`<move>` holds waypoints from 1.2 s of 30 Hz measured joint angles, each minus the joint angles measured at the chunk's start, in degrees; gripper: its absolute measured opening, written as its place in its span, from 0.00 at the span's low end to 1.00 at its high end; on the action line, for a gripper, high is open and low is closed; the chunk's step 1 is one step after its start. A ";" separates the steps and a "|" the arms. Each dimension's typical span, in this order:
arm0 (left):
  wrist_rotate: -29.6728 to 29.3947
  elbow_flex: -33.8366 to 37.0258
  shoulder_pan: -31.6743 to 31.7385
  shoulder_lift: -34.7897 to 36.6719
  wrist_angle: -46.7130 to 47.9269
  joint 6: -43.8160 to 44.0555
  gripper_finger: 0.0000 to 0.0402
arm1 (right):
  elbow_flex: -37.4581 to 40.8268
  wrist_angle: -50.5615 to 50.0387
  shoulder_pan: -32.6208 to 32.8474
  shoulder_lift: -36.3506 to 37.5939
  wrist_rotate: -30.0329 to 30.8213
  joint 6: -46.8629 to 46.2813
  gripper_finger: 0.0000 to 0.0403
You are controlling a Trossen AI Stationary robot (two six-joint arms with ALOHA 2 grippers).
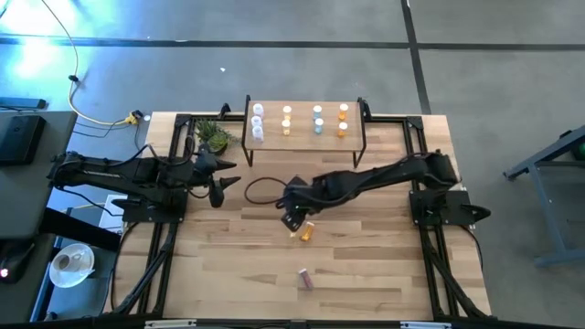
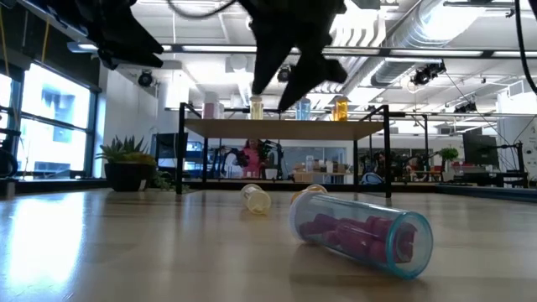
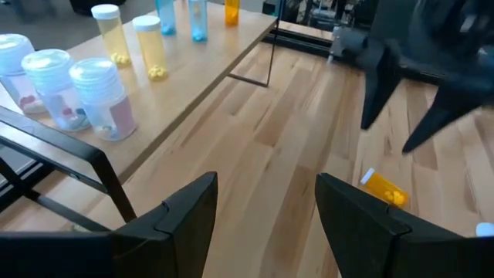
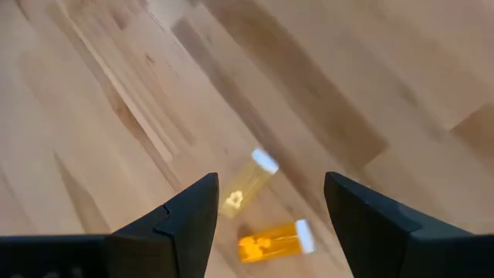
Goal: Pick and place medicine bottles onto shelf by color
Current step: Put the yellow pill bottle aligned with the other yellow pill bottles on the shelf
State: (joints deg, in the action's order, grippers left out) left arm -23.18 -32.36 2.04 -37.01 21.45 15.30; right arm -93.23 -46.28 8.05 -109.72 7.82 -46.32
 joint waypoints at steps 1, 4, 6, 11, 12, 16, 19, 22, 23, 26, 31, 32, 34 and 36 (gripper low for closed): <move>0.00 0.00 0.00 0.00 -0.01 -0.12 0.52 | 0.00 0.16 0.00 -0.93 -0.97 -0.89 0.56; -0.11 0.00 0.00 0.00 0.00 -0.76 0.52 | 0.00 0.64 0.00 -3.48 -3.94 -2.99 0.56; -0.15 0.00 0.00 0.00 0.16 -0.84 0.52 | 0.00 1.55 0.00 -4.98 -5.52 -3.93 0.56; -0.15 0.00 0.00 -0.02 0.24 -0.87 0.52 | 0.00 3.48 0.00 -7.81 -7.96 -4.36 0.56; -0.15 0.00 0.00 -0.02 0.26 -0.87 0.52 | 0.02 3.94 0.00 -8.29 -7.96 -4.38 0.56; -0.15 0.00 0.00 -0.02 0.24 -0.64 0.52 | 0.00 4.62 0.00 -9.80 -7.86 -4.79 0.56; -0.15 0.00 0.00 -0.02 0.24 -0.54 0.52 | 0.00 4.71 0.07 -10.82 -6.90 -5.68 0.56; -0.15 0.02 0.00 -0.02 0.24 -0.49 0.52 | 0.00 5.07 0.09 -11.72 -5.97 -6.22 0.56; -0.15 0.00 0.00 -0.02 0.22 -0.49 0.52 | 0.00 5.59 0.11 -12.03 -5.44 -6.24 0.56; -0.15 0.01 0.00 -0.04 0.24 -0.49 0.52 | 0.00 6.08 0.10 -12.93 -4.83 -6.83 0.56; -0.15 0.02 0.02 -0.04 0.41 -0.49 0.52 | 0.00 7.46 0.11 -14.67 -5.15 -7.70 0.56; -0.15 0.02 0.02 -0.04 0.44 -0.47 0.52 | -0.02 7.57 0.11 -15.02 -5.51 -7.76 0.56; -0.15 0.02 0.02 -0.05 0.60 -0.47 0.52 | 0.00 7.49 0.09 -15.68 -6.82 -8.08 0.56; -0.14 0.02 0.02 -0.05 0.66 -0.47 0.52 | -0.01 7.56 0.10 -15.96 -7.58 -8.30 0.54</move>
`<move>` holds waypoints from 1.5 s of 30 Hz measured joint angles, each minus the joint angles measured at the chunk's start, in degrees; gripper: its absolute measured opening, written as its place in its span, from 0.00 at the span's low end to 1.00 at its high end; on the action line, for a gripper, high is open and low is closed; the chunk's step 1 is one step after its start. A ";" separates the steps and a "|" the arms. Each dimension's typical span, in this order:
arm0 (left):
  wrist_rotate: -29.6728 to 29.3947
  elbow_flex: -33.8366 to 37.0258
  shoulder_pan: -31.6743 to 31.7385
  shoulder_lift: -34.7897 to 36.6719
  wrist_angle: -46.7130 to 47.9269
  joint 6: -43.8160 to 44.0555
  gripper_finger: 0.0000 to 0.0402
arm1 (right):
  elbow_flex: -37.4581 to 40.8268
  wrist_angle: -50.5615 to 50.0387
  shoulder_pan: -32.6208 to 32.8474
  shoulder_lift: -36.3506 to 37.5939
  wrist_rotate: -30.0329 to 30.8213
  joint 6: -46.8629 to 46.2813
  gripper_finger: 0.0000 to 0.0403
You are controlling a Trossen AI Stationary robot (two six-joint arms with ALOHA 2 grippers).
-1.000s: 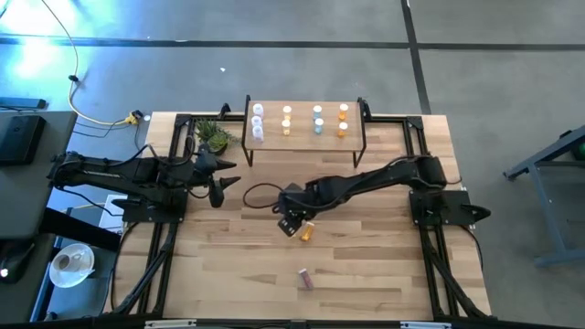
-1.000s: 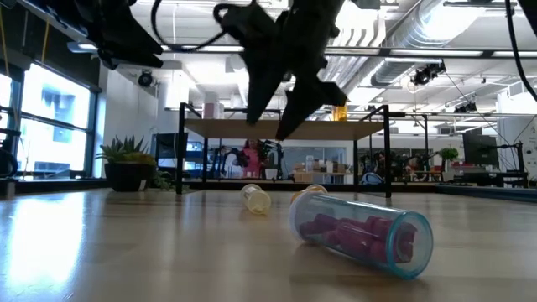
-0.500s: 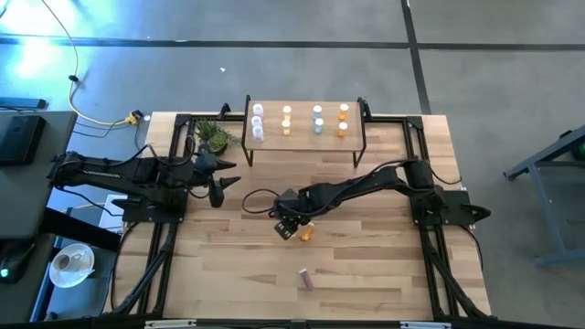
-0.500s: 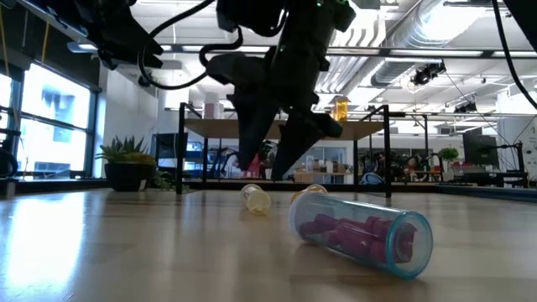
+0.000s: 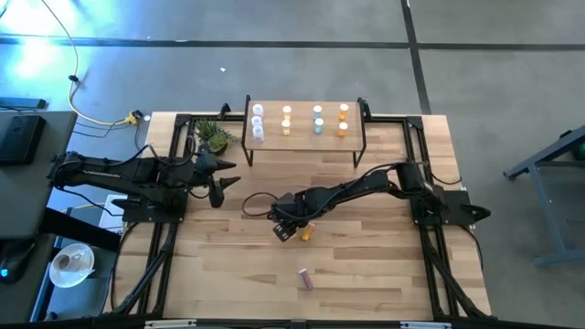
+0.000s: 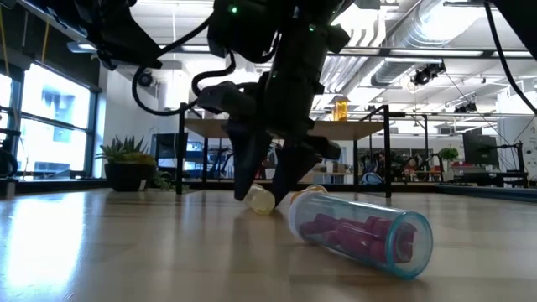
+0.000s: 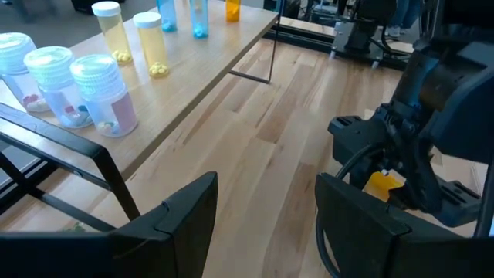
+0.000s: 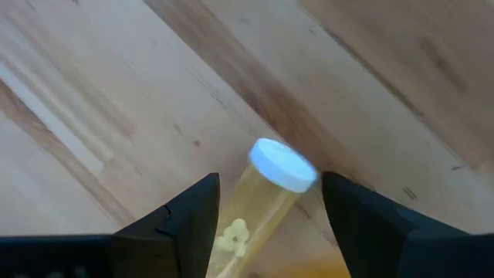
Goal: Pick and place medicine bottles onto shelf by color
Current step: Put the yellow pill bottle aligned with the other yellow pill bottles on the shelf
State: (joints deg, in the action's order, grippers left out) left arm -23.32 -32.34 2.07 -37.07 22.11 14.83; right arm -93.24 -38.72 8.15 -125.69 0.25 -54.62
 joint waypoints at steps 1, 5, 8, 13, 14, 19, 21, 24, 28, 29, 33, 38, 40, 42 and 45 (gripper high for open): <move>0.00 0.00 0.00 0.00 0.00 0.00 0.52 | -0.08 0.06 -0.01 -0.20 -0.29 0.00 0.53; 0.00 0.00 0.00 0.00 0.00 0.00 0.52 | -0.12 -0.19 -0.03 -0.32 -0.30 0.33 0.46; 0.00 0.00 0.00 -0.01 0.00 0.00 0.52 | -0.12 -0.42 -0.06 -0.33 -0.28 1.05 0.40; 0.01 0.00 0.00 0.01 0.00 0.00 0.52 | -0.10 -0.50 -0.06 -0.37 -0.30 4.34 0.28; 0.00 0.00 0.00 0.00 0.00 0.00 0.52 | -0.10 -0.58 -0.06 -0.33 -0.28 5.01 0.27; 0.01 0.00 0.00 0.01 0.00 0.01 0.52 | -2.78 -2.64 0.01 -0.44 -0.29 10.05 0.20; 0.01 0.00 0.00 0.01 0.00 0.00 0.52 | -4.50 -3.36 0.01 -0.44 -0.26 12.18 0.20; 0.01 0.00 0.00 0.00 0.00 0.02 0.52 | -7.77 -6.31 0.01 -0.44 0.26 15.10 0.20; 0.05 0.00 0.00 0.00 0.04 0.01 0.52 | -12.56 -10.46 0.01 -0.35 3.89 19.33 0.20; 0.24 0.00 0.00 0.01 0.20 0.02 0.52 | -13.87 -11.50 0.01 -0.35 5.02 20.62 0.20; 0.49 0.02 0.00 -0.01 0.91 0.02 0.52 | -18.84 -15.50 0.16 -0.33 9.32 25.04 0.20; 0.48 0.02 0.00 -0.01 0.90 0.02 0.52 | -23.90 -21.87 0.25 -0.26 14.10 30.28 0.20; 0.49 0.02 0.00 -0.01 0.90 0.02 0.52 | -25.77 -25.37 0.25 -0.26 16.47 31.70 0.20; 0.47 0.02 0.00 -0.01 0.87 0.02 0.52 | -27.29 -28.04 0.12 -0.22 18.17 32.77 0.20; 0.48 0.02 0.00 -0.01 0.85 0.02 0.52 | -29.30 -31.89 0.12 -0.22 20.31 35.24 0.20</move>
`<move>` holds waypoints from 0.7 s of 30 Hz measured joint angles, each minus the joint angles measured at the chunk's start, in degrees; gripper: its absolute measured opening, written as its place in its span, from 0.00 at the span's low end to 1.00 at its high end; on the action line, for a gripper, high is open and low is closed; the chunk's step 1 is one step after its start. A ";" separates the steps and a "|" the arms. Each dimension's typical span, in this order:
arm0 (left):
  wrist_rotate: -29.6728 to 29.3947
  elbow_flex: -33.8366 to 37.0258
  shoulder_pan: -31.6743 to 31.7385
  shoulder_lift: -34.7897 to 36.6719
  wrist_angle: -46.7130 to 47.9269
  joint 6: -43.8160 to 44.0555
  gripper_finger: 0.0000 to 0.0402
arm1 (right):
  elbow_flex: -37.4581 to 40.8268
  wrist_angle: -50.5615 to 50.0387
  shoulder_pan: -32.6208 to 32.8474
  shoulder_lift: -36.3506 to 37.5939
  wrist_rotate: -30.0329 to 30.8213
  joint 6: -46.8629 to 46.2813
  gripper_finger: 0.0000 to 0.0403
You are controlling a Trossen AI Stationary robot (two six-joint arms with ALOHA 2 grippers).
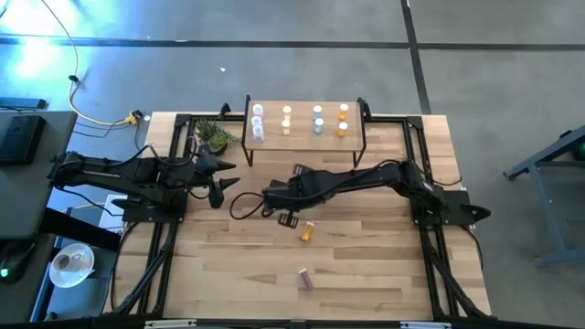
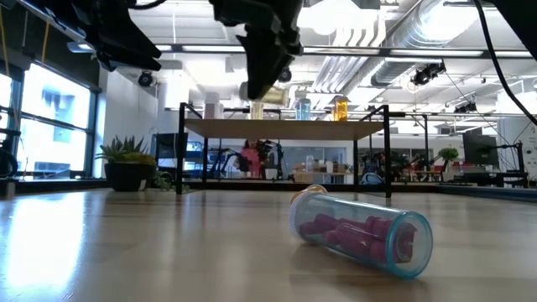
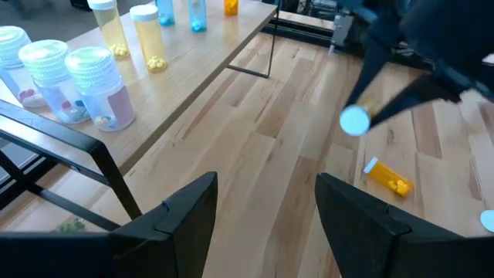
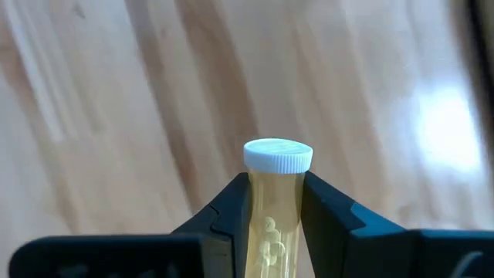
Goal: Pick and place medicine bottles onto shelf by color
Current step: Put the yellow pill bottle aligned with the other yellow pill bottles on the shelf
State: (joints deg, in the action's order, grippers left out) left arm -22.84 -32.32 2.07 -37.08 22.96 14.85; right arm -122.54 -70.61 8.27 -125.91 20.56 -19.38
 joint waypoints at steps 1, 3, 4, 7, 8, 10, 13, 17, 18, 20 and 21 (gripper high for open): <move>0.00 0.00 0.00 0.00 0.00 0.00 0.52 | -0.64 -0.76 -0.01 0.00 0.59 0.89 0.20; -0.01 0.00 0.00 0.00 0.00 0.00 0.52 | -1.75 -2.62 -0.02 0.05 1.37 2.68 0.20; -0.01 0.00 0.00 0.00 0.00 0.00 0.52 | -1.95 -3.74 -0.02 0.25 1.91 3.30 0.20; -0.01 0.00 0.00 0.00 -0.02 0.01 0.52 | -1.96 -5.93 -0.02 1.78 4.46 4.44 0.20; -0.01 0.00 0.00 0.01 -0.03 0.00 0.52 | -1.67 -6.71 -0.15 2.59 5.67 4.42 0.20; -0.02 0.00 0.00 0.00 -0.07 0.00 0.52 | -0.83 -7.91 -0.37 4.21 7.42 3.73 0.20; -0.08 0.00 0.00 0.00 -0.15 0.00 0.52 | 2.44 -8.07 -0.46 6.99 10.64 1.81 0.20; -0.11 0.00 0.00 0.00 -0.18 0.00 0.52 | 11.12 -5.17 -0.29 12.35 12.52 -2.05 0.20; -0.11 0.00 0.00 0.00 -0.20 0.00 0.52 | 14.03 -3.75 -0.24 13.73 12.53 -2.96 0.20; -0.20 0.00 0.00 -0.23 -0.30 0.00 0.52 | 20.16 0.56 -0.24 17.08 12.22 -4.51 0.20; -0.21 0.00 0.00 -0.28 -0.22 0.00 0.52 | 23.22 3.09 -0.24 18.84 11.81 -5.27 0.20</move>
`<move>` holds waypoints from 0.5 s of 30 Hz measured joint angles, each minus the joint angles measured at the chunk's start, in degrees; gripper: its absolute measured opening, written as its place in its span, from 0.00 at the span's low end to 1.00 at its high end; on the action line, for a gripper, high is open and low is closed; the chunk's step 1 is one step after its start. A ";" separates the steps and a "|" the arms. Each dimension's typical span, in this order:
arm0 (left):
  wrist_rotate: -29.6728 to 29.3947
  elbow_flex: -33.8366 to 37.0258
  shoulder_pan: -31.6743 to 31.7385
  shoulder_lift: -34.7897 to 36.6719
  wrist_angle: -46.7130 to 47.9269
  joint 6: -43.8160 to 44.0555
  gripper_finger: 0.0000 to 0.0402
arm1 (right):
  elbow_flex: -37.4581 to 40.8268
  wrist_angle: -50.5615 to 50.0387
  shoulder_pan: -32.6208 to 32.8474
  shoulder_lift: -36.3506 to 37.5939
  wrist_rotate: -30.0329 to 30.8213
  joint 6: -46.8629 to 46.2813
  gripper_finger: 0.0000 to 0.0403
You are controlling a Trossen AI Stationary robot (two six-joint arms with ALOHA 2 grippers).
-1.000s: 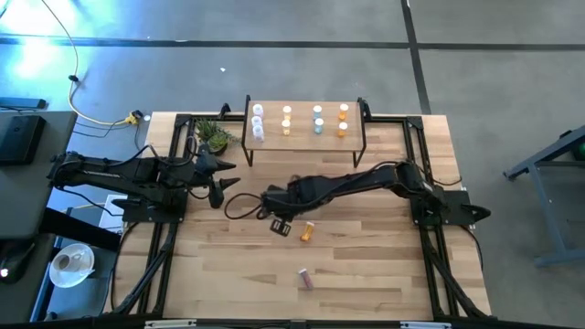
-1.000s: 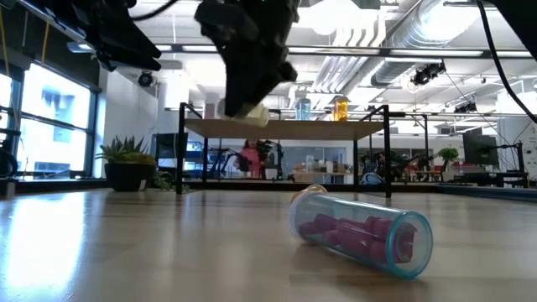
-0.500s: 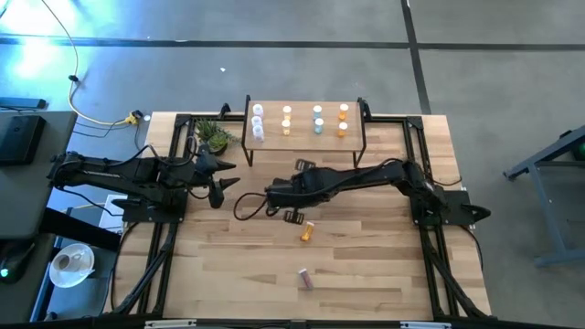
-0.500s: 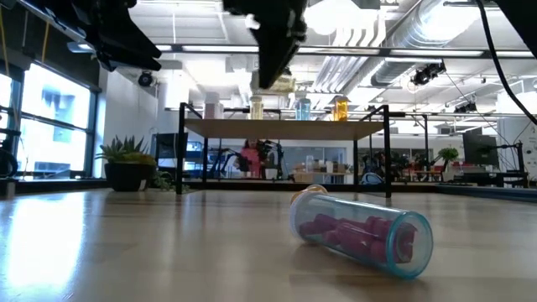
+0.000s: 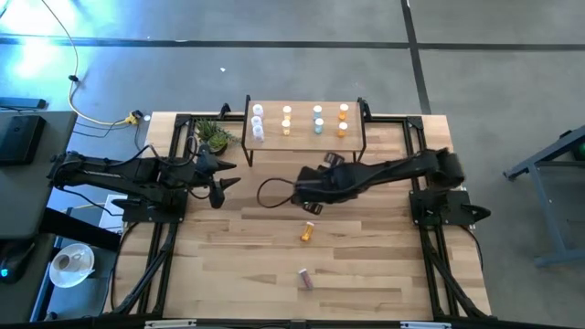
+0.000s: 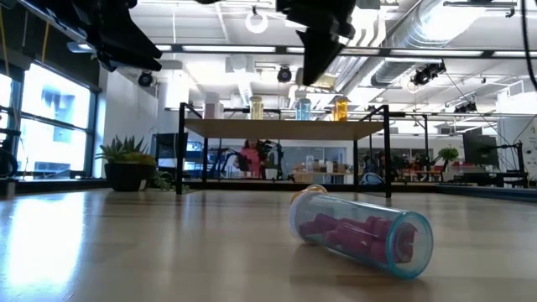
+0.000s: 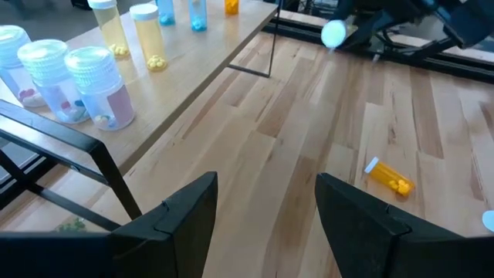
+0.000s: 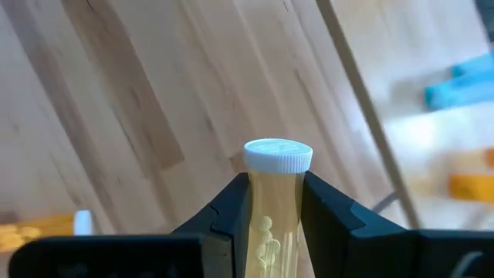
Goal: Pick and place medicine bottles onto shelf by color
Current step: Put the yellow pill bottle aligned with the other yellow pill bottles on the shelf
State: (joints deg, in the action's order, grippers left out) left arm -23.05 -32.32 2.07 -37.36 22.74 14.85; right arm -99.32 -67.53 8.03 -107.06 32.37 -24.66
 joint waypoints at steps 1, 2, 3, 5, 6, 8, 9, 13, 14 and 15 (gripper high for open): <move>-0.05 0.00 0.00 -0.16 -0.13 0.00 0.52 | 3.06 2.67 0.00 1.93 -0.54 -0.64 0.20; -0.09 0.00 0.00 -0.41 -0.27 0.00 0.52 | 6.13 5.62 0.00 3.82 -1.16 -1.09 0.20; -0.09 0.00 0.00 -0.75 -0.20 0.00 0.52 | 9.12 8.69 0.00 5.59 -1.50 -1.39 0.20; -0.09 0.00 0.00 -1.49 -0.20 0.00 0.52 | 14.85 14.66 0.14 8.86 -3.03 -1.67 0.20; -0.09 0.00 0.00 -1.99 -0.32 0.00 0.52 | 17.52 18.07 0.15 10.54 -3.67 -1.68 0.20; -0.12 0.00 0.00 -3.10 -0.45 0.15 0.52 | 22.39 24.34 0.25 13.57 -4.33 -1.01 0.20; -0.17 0.00 0.00 -3.79 -0.72 0.24 0.52 | 24.75 27.82 0.26 15.01 -5.18 -0.63 0.20; -0.31 0.02 0.00 -6.87 -4.58 1.45 0.52 | 33.72 41.31 0.26 19.42 -7.25 2.05 0.20; -0.29 0.02 -0.05 -7.81 -6.59 1.49 0.52 | 35.71 44.85 0.26 20.31 -7.73 2.90 0.20; -0.05 0.02 -0.11 -8.78 -8.91 1.49 0.52 | 37.73 48.46 0.26 21.04 -8.43 3.98 0.20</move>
State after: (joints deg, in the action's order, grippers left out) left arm -23.10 -32.29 1.96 -46.15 13.83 16.34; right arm -61.58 -19.07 8.29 -86.03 23.94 -20.68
